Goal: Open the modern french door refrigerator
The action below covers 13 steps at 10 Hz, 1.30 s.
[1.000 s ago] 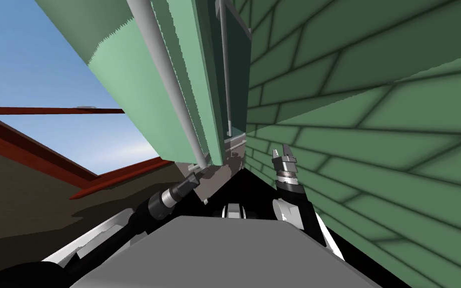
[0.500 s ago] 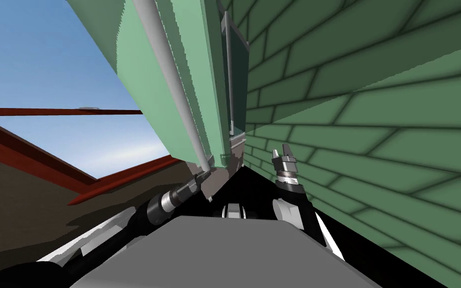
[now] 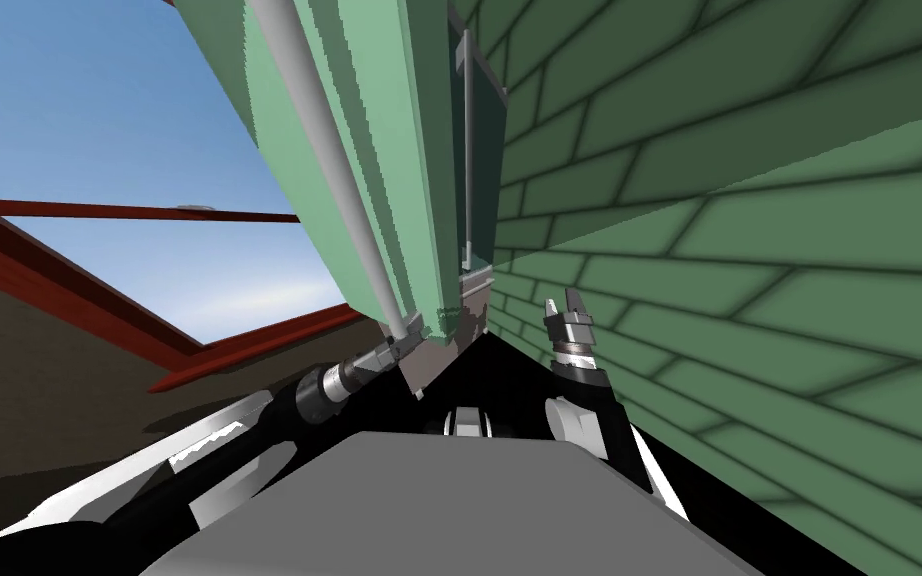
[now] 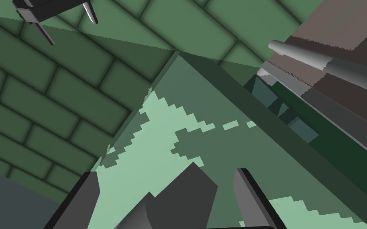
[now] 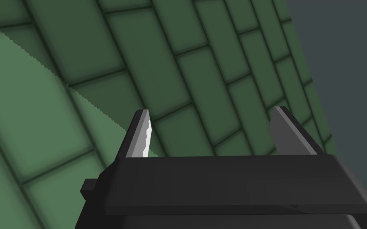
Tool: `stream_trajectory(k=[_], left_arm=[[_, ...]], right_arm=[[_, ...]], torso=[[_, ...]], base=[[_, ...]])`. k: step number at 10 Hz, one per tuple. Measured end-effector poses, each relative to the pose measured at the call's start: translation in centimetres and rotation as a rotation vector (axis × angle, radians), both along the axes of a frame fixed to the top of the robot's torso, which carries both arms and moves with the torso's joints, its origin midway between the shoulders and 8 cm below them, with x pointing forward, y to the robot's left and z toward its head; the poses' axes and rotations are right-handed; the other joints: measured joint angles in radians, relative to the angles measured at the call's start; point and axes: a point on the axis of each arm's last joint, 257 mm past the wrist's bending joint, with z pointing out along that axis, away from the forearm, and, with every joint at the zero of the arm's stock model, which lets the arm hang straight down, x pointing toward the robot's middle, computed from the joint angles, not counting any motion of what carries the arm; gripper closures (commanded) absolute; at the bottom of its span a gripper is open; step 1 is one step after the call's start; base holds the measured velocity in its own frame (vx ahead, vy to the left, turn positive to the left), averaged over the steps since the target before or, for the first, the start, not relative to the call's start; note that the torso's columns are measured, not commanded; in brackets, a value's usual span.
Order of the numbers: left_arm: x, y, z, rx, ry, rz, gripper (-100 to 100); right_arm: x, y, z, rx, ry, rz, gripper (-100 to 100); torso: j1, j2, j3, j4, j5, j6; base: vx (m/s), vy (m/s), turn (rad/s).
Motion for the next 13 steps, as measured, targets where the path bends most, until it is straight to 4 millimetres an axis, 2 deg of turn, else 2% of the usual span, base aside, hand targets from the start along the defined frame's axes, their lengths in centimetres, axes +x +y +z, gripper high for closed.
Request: stream_trajectory(k=[3,7,8,13], left_arm=[[1.0,0.4,1.5,0.009,0.007,-0.005,-100],[1.9,1.0,2.2,0.011,0.030,-0.004,-100],[2.0,1.1,2.1,0.011,0.038,-0.001,0],[2.2,1.5,1.4,0.014,0.058,0.012,0]], right_arm=[[0.0,0.0,0.0,0.000,0.000,0.000,0],[0.0,0.0,0.0,0.000,0.000,0.000,0],[0.0,0.0,0.0,0.000,0.000,0.000,0],[0.0,0.0,0.0,0.000,0.000,0.000,0]], torso=[[0.007,0.011,0.006,0.006,0.002,-0.003],[0.008,0.019,0.008,0.015,-0.001,-0.006],[0.007,0.017,0.009,0.011,0.000,-0.004],[0.003,0.007,0.005,0.002,0.002,-0.002]], base=[[-0.024,-0.041,0.010],[-0.021,-0.025,0.007],[0.006,-0.003,-0.003],[0.000,0.000,0.000]])
